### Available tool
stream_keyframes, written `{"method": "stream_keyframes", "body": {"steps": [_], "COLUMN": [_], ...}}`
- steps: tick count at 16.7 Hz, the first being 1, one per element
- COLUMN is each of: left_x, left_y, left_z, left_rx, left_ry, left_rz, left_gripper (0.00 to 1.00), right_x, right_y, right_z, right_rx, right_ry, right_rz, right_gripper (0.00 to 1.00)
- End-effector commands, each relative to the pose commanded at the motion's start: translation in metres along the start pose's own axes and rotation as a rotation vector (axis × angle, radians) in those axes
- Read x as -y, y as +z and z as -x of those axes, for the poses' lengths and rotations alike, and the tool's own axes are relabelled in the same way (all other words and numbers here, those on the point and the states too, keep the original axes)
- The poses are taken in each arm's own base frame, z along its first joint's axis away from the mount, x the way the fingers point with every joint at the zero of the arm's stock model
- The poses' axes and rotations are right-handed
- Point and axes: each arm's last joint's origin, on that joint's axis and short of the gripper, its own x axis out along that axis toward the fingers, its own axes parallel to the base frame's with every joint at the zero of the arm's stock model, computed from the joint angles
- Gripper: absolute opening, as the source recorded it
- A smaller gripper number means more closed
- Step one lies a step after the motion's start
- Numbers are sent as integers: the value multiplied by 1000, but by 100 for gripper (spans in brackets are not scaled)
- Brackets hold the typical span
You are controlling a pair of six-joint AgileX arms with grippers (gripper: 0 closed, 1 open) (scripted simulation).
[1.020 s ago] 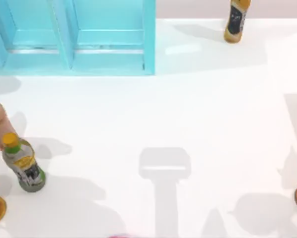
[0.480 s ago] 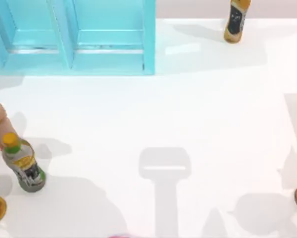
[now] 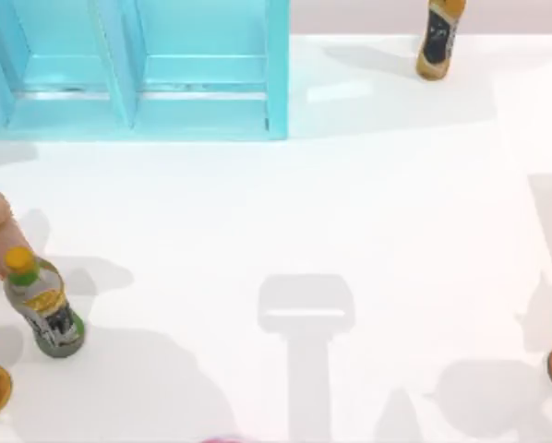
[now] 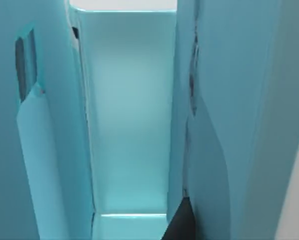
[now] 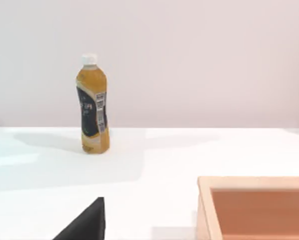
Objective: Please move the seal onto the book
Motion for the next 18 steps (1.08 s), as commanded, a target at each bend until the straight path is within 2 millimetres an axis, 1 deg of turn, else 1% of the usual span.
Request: {"method": "stream_keyframes", "body": {"steps": [3,4,13,14,16,18], "left_x": [0,0,-1,-3,-14,-26], "left_y": [0,0,1,2,10,27], "left_z": [0,0,1,4,19,39], "left_rx": [0,0,-1,-7,-32,-55], "left_ry": [0,0,1,4,21,39], "left_rz": [0,0,0,4,21,38], "left_gripper": [2,0,0,0,0,0], "right_x": [0,0,0,0,0,0], "right_y": [0,0,0,0,0,0], "right_z": [0,0,0,0,0,0], "right_rx": [0,0,0,0,0,0], "right_ry": [0,0,0,0,0,0], "right_rz": [0,0,0,0,0,0], "right_gripper": [100,100,100,100,100,100]}}
